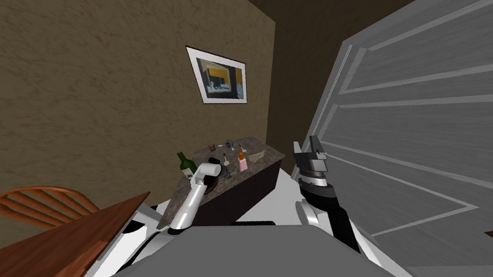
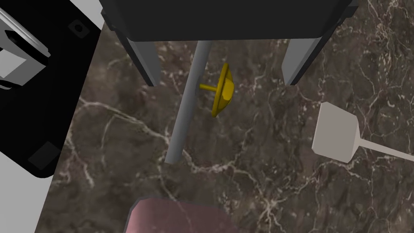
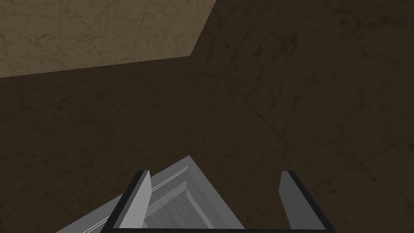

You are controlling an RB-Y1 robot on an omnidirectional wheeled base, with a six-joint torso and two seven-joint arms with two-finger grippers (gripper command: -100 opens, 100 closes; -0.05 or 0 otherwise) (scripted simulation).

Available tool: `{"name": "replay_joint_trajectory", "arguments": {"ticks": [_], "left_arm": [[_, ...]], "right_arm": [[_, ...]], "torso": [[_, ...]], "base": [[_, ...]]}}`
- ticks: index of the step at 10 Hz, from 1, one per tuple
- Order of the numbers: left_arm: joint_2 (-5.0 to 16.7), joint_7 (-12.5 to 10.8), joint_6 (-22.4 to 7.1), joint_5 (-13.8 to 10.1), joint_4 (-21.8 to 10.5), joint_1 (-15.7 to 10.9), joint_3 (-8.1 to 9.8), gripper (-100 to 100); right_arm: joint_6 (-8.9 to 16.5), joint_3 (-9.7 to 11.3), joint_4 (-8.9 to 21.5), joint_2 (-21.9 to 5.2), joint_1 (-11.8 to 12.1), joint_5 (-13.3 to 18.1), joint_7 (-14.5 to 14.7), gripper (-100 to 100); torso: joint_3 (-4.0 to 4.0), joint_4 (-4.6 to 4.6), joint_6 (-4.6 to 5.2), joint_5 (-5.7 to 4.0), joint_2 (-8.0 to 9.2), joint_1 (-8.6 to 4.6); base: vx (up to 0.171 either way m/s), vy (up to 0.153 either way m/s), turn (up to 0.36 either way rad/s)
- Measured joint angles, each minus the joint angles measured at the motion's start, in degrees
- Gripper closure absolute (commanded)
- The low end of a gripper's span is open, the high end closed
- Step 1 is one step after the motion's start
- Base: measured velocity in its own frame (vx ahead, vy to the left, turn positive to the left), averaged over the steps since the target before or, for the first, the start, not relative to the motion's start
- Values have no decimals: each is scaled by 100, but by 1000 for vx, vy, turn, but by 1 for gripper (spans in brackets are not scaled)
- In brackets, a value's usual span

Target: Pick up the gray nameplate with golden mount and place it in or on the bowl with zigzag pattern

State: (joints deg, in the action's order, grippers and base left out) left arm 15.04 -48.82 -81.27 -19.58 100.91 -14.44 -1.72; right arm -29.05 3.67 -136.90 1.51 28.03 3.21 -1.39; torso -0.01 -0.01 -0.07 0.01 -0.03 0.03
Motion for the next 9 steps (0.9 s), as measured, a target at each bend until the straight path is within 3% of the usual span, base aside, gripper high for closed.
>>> {"name": "replay_joint_trajectory", "arguments": {"ticks": [3,4,8,9], "left_arm": [[-70,122,267,47,-293,9,16,-100],[-72,131,288,48,-303,10,17,100],[-72,135,286,48,-299,7,14,100],[-72,134,286,48,-300,7,15,0]], "right_arm": [[0,0,0,0,0,0,0,0],[0,0,0,0,0,0,0,0],[0,0,0,0,0,0,0,0],[0,0,0,0,0,0,0,0]], "torso": [[-5,-2,0,-2,-8,-9],[-2,-1,0,-2,-4,-6],[-2,-2,-2,1,-2,0],[-2,-2,-2,1,-2,0]], "base": [[20,-14,-2],[0,0,0],[0,0,0],[0,0,0]]}}
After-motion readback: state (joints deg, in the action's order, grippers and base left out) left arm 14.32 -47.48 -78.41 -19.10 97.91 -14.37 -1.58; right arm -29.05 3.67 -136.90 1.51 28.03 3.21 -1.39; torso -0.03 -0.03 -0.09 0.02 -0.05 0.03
